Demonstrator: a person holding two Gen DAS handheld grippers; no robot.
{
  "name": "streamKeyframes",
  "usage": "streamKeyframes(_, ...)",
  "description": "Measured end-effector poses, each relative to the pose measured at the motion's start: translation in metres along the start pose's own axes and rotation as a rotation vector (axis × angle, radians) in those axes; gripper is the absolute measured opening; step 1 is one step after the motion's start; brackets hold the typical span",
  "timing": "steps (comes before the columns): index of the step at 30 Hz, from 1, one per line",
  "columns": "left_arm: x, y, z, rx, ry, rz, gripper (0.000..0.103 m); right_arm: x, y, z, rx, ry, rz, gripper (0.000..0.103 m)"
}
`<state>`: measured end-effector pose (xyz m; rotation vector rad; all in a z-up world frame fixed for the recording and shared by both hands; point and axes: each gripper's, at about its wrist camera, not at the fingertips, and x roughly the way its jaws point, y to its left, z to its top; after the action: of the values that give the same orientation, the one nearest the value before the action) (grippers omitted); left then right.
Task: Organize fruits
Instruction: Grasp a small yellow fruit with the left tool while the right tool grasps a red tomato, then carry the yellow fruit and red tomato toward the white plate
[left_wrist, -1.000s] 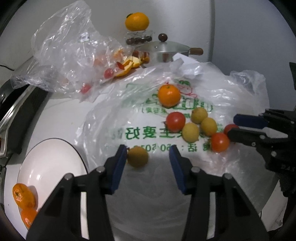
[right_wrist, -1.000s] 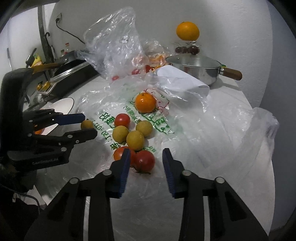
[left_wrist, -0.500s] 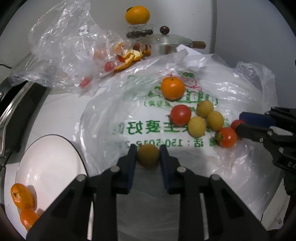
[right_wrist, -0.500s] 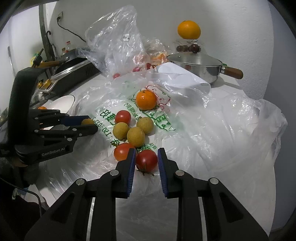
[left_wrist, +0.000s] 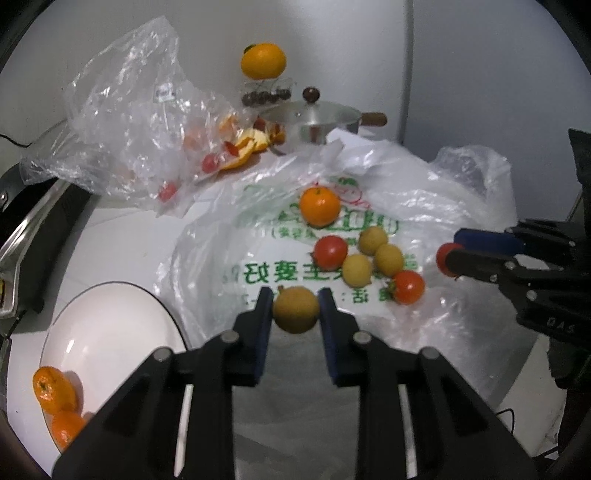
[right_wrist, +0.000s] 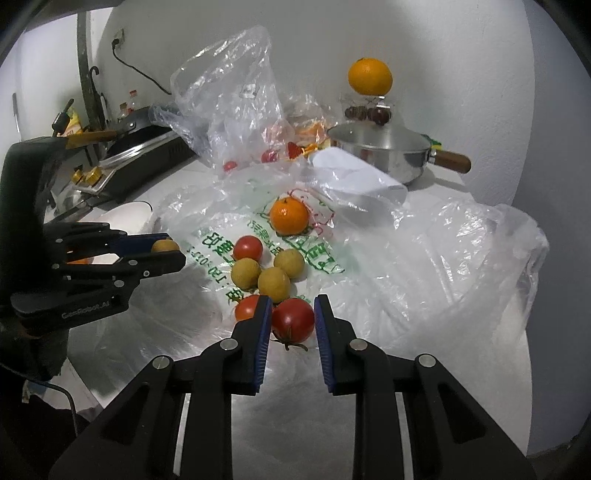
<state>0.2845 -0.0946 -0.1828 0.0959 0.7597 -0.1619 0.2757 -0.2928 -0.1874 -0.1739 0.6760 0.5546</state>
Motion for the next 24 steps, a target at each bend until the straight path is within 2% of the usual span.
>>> streamKeyframes(10,-0.031,0.004,-0.004,0.01,-0.046,-0.011,0.026,-0.02,0.021,0.006,-0.021,-0.035,-0.014,0.025)
streamKeyframes(24,-0.062,0.038,-0.02,-0.011,-0.073,0.006,0.026,-0.025,0.058,0.021,-0.058,-0.063,-0.005,0.025)
